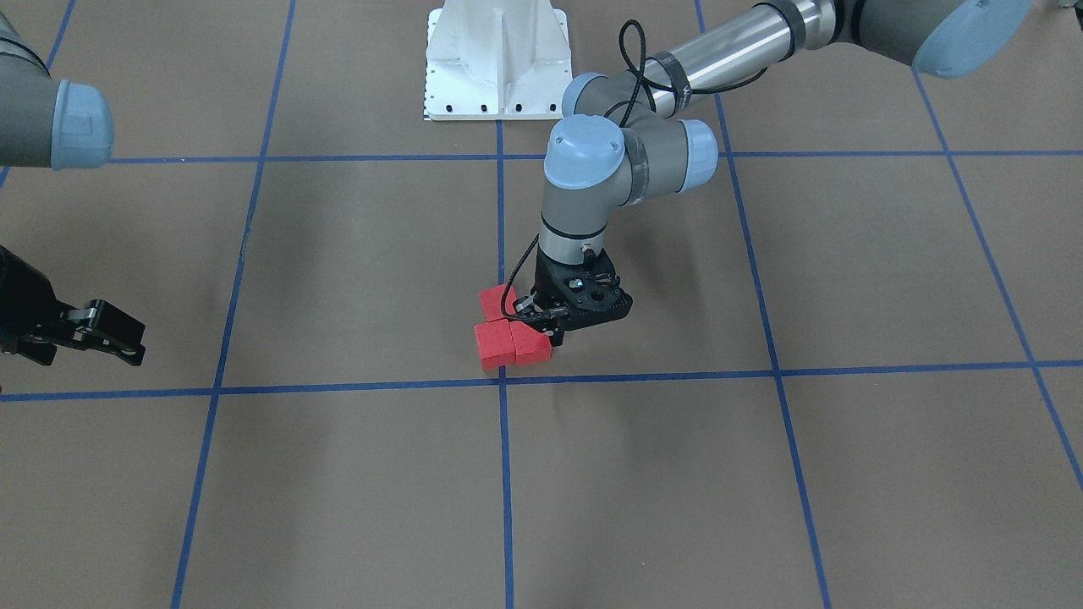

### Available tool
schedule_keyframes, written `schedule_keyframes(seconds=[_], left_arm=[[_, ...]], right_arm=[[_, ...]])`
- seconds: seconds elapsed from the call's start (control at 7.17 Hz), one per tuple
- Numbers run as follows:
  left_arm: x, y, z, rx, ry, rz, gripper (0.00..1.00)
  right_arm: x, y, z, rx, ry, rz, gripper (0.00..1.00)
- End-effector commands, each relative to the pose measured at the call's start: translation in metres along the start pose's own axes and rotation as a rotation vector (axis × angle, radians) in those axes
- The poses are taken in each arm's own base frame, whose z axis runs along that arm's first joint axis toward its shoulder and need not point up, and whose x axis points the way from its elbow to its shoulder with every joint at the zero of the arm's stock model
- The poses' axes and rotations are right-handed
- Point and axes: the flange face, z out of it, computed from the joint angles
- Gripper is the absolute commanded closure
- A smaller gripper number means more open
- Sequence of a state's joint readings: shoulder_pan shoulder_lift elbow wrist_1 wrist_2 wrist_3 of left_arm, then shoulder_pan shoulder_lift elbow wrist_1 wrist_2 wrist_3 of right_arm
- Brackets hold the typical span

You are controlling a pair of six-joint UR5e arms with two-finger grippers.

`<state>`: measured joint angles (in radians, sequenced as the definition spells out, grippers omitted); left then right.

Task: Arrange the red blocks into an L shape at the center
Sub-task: 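Lower the left gripper over the cube group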

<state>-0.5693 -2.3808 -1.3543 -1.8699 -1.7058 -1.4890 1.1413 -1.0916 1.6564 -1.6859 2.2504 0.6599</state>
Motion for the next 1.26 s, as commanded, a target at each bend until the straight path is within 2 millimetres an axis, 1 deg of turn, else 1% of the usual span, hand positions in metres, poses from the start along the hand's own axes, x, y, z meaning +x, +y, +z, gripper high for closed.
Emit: schedule_keyframes(seconds=[0.0,0.28,0.42,0.7,0.84,0.98,1.12], left_arm=[[-0.002,-0.011,-0.003,0.010,-0.001,-0.004,1.00],[-0.010,-0.047,-0.014,0.024,-0.003,-0.025,1.00],[-0.012,-0.051,-0.019,-0.038,0.003,-0.026,1.00],[-0.007,-0.047,-0.031,-0.058,0.009,-0.039,1.00],[-0.006,-0.039,-0.039,-0.064,-0.006,-0.050,1.00],[0.000,-0.030,-0.041,-0.073,-0.008,-0.097,1.00],[0.004,-0.016,-0.038,-0.085,-0.008,-0.108,1.00]], right_arm=[[0.001,0.000,0.001,0.000,0.002,0.001,0.01],[0.000,0.000,0.000,0.001,0.001,0.002,0.01],[0.000,0.000,0.000,0.001,0.001,0.001,0.01],[0.000,0.000,0.000,0.001,0.001,0.002,0.01],[0.001,0.000,0.001,0.000,0.002,0.002,0.01],[0.001,0.000,0.001,0.000,0.002,0.002,0.01],[0.002,0.000,0.002,-0.002,0.004,0.004,0.01]])
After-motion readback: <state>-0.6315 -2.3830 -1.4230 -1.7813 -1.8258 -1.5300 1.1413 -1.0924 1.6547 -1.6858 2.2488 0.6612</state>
